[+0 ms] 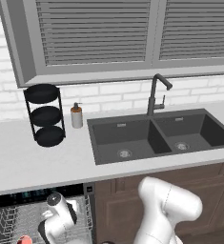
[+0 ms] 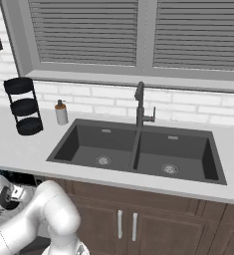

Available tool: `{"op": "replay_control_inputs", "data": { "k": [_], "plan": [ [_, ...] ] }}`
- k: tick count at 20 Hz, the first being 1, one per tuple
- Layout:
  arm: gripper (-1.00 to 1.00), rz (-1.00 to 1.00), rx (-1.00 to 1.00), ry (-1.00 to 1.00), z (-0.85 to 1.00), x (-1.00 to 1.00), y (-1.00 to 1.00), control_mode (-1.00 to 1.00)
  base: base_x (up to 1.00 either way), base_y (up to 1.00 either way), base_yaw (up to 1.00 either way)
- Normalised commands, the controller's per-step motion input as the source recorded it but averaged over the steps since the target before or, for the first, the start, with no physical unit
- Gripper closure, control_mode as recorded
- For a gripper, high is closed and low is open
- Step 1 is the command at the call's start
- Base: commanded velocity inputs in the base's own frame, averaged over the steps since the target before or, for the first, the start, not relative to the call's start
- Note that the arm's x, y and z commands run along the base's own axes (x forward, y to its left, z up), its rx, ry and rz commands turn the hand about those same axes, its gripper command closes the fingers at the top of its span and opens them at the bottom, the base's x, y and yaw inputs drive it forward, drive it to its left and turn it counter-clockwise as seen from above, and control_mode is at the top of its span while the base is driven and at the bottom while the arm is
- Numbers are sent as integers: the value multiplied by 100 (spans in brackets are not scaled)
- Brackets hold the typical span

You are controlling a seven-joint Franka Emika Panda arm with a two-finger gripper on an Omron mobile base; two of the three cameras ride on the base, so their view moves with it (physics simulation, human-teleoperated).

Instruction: Pick up the cup and bowl from the counter, place them in the dishwasher, and close the dishwasher door.

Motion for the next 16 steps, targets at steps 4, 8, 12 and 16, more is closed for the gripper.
{"op": "replay_control_inputs", "data": {
  "k": [4,8,12,16],
  "plan": [
    [100,10,0,0,-64,9,48,-100,0,0,0],
    [100,9,0,0,-50,0,49,-100,0,0,0],
    [100,9,0,2,-13,0,33,-100,0,0,0],
    [-100,14,0,2,0,-9,0,-100,0,0,0]
  ]
}}
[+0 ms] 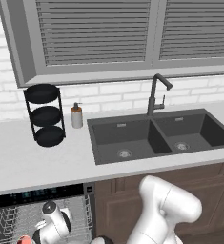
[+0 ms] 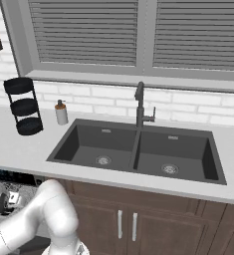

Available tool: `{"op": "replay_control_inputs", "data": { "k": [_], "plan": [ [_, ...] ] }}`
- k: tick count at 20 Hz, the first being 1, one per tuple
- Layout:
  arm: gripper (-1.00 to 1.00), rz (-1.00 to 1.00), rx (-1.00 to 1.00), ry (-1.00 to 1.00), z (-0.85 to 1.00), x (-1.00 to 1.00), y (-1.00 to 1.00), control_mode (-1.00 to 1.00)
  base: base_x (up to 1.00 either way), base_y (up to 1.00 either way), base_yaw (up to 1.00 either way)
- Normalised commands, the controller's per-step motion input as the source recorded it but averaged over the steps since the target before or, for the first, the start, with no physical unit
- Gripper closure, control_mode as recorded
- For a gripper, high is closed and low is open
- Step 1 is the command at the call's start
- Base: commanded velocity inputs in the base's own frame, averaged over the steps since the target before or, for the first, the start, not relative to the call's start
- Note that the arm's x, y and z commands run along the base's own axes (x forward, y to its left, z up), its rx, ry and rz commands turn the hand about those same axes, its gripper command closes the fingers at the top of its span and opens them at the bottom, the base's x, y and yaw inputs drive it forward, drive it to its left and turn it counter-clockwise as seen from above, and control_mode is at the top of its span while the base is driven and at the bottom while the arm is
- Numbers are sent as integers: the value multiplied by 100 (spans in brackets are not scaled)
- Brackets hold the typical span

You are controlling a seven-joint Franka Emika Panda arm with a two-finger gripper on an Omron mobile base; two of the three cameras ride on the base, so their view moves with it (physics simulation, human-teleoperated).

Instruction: Pick up the cup and bowl from the counter, place them in the dishwasher, and close the dishwasher door.

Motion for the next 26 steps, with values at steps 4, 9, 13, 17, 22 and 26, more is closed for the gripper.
{"op": "replay_control_inputs", "data": {
  "k": [4,9,13,17,22,26],
  "plan": [
    [-100,10,0,-2,6,-23,0,-100,0,0,0],
    [-100,7,-1,-3,18,-11,0,-100,0,0,0],
    [-100,2,-1,-3,67,-8,-9,-100,0,0,0],
    [-100,2,1,-6,100,-31,-5,-100,0,0,0],
    [-100,5,2,-3,100,-57,0,-100,0,0,0],
    [-100,8,1,-6,100,-59,-1,-100,0,0,0]
  ]
}}
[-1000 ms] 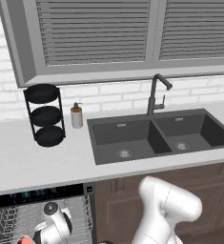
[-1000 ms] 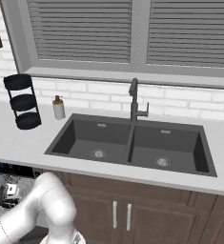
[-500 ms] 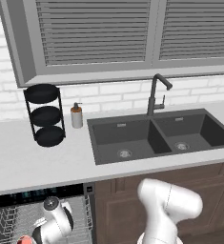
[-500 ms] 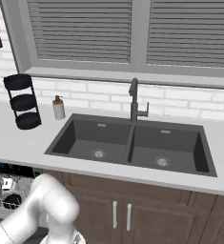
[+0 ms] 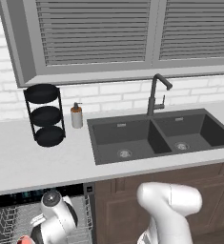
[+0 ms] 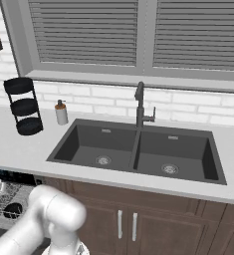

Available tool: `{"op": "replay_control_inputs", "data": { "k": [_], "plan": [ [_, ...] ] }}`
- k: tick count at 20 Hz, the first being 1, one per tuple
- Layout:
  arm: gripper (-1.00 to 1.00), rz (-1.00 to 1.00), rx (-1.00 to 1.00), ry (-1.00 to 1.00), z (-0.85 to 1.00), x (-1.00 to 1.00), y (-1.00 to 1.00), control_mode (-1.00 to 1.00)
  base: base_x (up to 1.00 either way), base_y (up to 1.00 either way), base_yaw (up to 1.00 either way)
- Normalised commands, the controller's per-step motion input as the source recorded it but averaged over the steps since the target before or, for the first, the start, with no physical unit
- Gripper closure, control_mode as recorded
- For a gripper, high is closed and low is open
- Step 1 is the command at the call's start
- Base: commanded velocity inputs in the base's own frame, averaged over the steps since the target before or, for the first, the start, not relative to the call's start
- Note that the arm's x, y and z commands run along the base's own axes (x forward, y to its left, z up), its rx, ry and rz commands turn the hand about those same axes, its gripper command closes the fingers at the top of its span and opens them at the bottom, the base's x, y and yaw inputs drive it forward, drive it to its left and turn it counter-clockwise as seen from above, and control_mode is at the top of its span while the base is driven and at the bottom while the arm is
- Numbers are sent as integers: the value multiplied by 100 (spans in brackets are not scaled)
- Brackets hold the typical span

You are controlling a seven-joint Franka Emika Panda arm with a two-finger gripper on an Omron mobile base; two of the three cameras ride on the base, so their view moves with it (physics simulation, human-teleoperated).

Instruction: Pick up the cup and bowl from the counter, place them in the dishwasher, and close the dishwasher door.

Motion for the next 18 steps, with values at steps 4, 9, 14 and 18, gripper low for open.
{"op": "replay_control_inputs", "data": {
  "k": [4,9,14,18],
  "plan": [
    [-100,9,0,-5,100,-53,-3,-100,0,0,0],
    [-100,6,0,-8,100,-43,-16,-100,0,0,0],
    [-100,0,0,-8,100,-23,-36,-100,0,0,0],
    [-100,-2,2,-7,92,-34,-53,-100,0,0,0]
  ]
}}
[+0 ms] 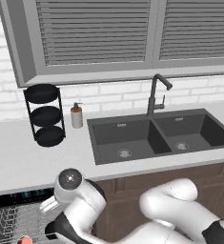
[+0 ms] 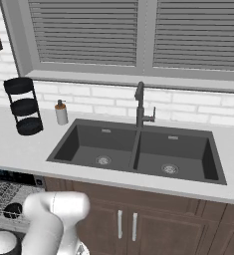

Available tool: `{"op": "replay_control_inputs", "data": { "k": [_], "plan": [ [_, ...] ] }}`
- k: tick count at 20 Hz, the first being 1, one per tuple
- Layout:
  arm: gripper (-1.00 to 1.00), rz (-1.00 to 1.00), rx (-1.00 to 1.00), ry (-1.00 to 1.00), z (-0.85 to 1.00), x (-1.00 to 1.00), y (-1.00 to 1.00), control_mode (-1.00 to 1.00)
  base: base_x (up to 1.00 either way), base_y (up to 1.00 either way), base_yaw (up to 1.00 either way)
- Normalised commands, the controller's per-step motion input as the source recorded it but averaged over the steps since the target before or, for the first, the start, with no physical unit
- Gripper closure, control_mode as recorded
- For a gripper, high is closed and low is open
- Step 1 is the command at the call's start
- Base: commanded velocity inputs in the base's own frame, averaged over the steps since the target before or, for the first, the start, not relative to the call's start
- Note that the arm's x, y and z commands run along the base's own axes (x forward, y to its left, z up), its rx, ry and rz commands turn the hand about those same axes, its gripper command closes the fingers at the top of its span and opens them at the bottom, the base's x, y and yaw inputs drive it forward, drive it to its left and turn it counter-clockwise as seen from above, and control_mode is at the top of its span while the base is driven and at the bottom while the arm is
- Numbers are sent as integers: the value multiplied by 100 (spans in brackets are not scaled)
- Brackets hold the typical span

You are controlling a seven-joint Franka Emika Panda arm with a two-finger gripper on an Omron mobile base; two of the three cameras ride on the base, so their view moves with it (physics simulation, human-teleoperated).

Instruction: Pick up the cup and bowl from the counter, place them in the dishwasher, and close the dishwasher door.

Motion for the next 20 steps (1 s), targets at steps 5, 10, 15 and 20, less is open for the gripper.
{"op": "replay_control_inputs", "data": {
  "k": [5,10,15,20],
  "plan": [
    [-100,0,2,-2,9,-8,-77,-100,0,0,0],
    [-100,-1,17,-1,40,0,-68,-100,0,0,0],
    [-100,-1,15,-8,37,-10,-35,-100,0,0,0],
    [-100,0,8,-5,40,-18,-5,-100,0,0,0]
  ]
}}
